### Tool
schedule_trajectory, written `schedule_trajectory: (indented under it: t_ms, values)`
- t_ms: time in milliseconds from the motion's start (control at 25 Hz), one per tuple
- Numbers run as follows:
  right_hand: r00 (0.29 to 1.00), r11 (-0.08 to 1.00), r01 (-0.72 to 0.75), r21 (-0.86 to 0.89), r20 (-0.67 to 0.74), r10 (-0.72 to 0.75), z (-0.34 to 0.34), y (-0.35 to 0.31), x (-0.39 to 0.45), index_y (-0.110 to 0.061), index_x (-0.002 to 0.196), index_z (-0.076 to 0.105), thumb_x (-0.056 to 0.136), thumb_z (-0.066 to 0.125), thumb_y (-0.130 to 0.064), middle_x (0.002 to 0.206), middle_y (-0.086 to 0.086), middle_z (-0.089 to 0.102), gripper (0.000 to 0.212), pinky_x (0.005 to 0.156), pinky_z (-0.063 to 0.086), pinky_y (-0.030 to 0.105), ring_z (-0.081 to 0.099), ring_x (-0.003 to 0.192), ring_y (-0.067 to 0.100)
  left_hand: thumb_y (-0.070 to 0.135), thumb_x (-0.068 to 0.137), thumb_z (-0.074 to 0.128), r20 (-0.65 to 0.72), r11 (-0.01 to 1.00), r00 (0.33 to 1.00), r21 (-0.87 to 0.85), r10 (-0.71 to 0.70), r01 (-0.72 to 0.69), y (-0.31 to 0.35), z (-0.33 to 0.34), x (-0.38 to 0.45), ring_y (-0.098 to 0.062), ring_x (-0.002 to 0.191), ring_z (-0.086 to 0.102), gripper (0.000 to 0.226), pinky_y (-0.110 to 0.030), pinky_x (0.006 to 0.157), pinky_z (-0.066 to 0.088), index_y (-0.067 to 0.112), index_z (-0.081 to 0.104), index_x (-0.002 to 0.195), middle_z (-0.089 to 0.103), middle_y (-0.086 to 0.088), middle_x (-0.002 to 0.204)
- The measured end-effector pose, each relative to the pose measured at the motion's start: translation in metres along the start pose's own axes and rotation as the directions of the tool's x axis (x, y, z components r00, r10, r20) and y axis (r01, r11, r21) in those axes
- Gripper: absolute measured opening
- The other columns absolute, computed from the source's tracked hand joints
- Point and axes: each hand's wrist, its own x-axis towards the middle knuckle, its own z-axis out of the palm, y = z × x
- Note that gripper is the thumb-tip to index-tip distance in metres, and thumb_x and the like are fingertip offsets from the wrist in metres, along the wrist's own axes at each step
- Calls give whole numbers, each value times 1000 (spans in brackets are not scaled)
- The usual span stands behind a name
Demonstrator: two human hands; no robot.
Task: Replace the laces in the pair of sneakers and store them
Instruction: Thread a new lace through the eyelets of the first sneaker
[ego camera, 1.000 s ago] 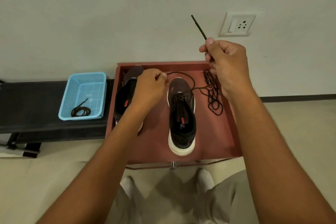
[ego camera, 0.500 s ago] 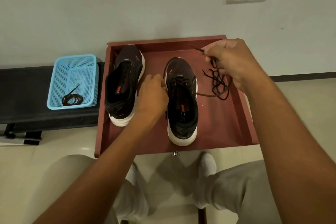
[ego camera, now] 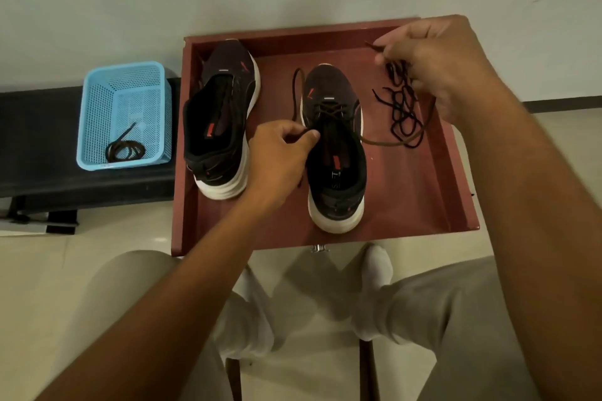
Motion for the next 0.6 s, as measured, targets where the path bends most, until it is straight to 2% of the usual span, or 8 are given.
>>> schedule_trajectory:
  t_ms: [40, 120, 200, 320, 440, 600]
  values:
    - [999, 999, 31, -22, 18, -31, 5, 0, -2, -8, 94, 80, 87, 74, -12, 86, -4, 78, 10, 58, 46, 11, 62, 62, 1, 21, 95, 72, 15, 998, 999, -59, -38, 38, -3, 1, 0, -20, 76, 76, 13, -44, 72, 64, 12, 77, 86, 77, -3, 79]
    - [994, 993, 96, -71, 63, -92, 17, 1, -7, -9, 90, 80, 84, 82, -23, 83, -6, 77, 15, 70, 53, 12, 69, 73, -1, 16, 96, 70, 45, 981, 994, -159, -102, 108, -6, 3, 1, -21, 84, 76, 12, -40, 79, 63, 8, 77, 91, 78, -7, 85]
    - [987, 979, 133, -152, 109, -117, 28, 5, -11, -14, 83, 79, 85, 81, -28, 80, -6, 76, 14, 70, 51, 10, 69, 74, -2, 13, 98, 67, 91, 951, 982, -250, -162, 180, -6, 3, 2, -20, 89, 76, 11, -36, 83, 63, 6, 76, 98, 78, -8, 90]
    - [979, 965, 145, -218, 175, -107, 40, 13, -15, -16, 79, 78, 87, 77, -23, 77, -7, 75, 11, 77, 53, 17, 69, 76, -1, 12, 101, 62, 174, 900, 959, -340, -224, 272, -7, 2, 5, -15, 81, 74, 15, -30, 74, 60, 10, 75, 95, 77, -3, 86]
    - [972, 970, 126, -206, 220, -80, 48, 21, -19, -16, 87, 81, 84, 77, -12, 84, -6, 78, 7, 91, 57, 25, 72, 89, 4, 12, 103, 59, 229, 857, 938, -394, -259, 333, -8, 0, 6, -8, 76, 72, 19, -23, 68, 56, 13, 74, 92, 76, 1, 83]
    - [970, 969, 122, -216, 231, -71, 54, 28, -24, -24, 87, 82, 83, 81, -14, 84, -7, 77, 11, 90, 58, 25, 72, 88, 5, 11, 106, 53, 303, 804, 914, -453, -268, 386, -9, -4, 6, -8, 75, 74, 20, -21, 62, 57, 11, 72, 97, 77, 1, 84]
